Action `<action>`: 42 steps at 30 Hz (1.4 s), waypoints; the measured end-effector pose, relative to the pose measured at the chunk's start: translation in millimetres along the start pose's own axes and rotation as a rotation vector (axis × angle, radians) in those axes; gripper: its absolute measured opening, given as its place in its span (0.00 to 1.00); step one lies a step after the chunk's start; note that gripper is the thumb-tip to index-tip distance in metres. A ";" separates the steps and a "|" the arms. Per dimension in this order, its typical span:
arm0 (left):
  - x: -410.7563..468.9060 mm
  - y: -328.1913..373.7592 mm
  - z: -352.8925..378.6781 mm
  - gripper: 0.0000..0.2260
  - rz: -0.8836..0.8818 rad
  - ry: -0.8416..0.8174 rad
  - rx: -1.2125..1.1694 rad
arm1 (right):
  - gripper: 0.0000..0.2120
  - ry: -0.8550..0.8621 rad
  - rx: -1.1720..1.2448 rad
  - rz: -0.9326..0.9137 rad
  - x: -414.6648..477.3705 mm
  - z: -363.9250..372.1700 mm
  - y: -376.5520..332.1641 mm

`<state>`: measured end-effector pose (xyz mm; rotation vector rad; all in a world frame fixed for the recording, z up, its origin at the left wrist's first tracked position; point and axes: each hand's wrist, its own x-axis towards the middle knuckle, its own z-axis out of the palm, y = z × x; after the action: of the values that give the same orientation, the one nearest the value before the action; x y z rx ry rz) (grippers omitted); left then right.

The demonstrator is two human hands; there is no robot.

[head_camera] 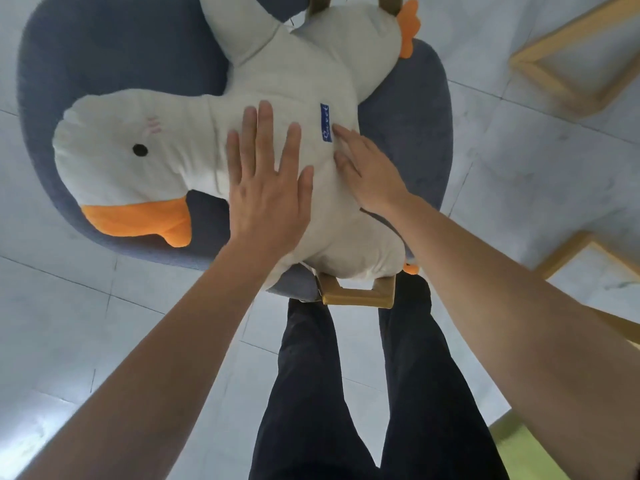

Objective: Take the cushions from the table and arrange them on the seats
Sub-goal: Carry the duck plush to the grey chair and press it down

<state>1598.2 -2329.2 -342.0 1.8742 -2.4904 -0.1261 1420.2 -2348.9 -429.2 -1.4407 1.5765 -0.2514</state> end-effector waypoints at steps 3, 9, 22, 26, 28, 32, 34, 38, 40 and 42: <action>45.3 -21.2 12.2 0.27 -0.091 -0.087 0.134 | 0.19 0.086 0.045 0.042 15.0 -1.6 -6.4; 39.3 -33.8 32.0 0.25 -0.134 -0.087 0.133 | 0.23 0.303 -0.060 -0.075 68.7 -16.0 -39.3; 25.0 -50.0 53.0 0.23 -0.112 0.071 0.095 | 0.41 -0.007 -0.535 -0.031 154.6 -68.0 4.9; 26.2 -51.0 51.4 0.23 -0.104 0.069 0.092 | 0.39 0.012 -0.408 0.067 156.5 -68.3 12.8; 28.1 -49.4 50.9 0.24 -0.120 0.062 0.093 | 0.37 0.092 -0.168 0.221 156.2 -65.7 5.0; 30.1 -48.5 50.3 0.24 -0.130 0.049 0.085 | 0.35 0.152 0.143 0.269 116.1 -34.9 -9.1; 31.9 -47.1 51.6 0.24 -0.128 0.046 0.085 | 0.34 0.081 0.085 0.095 68.1 -5.7 -4.5; 31.4 -42.8 51.6 0.23 -0.132 0.040 0.107 | 0.41 -0.089 0.016 -0.027 -24.1 37.9 26.7; 28.8 -37.8 47.0 0.23 -0.128 0.031 0.104 | 0.42 -0.197 -0.049 0.028 -52.7 43.1 47.4; 20.1 -30.0 40.5 0.24 -0.111 -0.006 0.099 | 0.41 -0.244 -0.108 0.074 -72.1 44.2 59.5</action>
<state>1618.7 -2354.7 -385.3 2.0536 -2.4387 -0.0107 1402.6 -2251.2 -458.2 -1.4329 1.4574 0.0535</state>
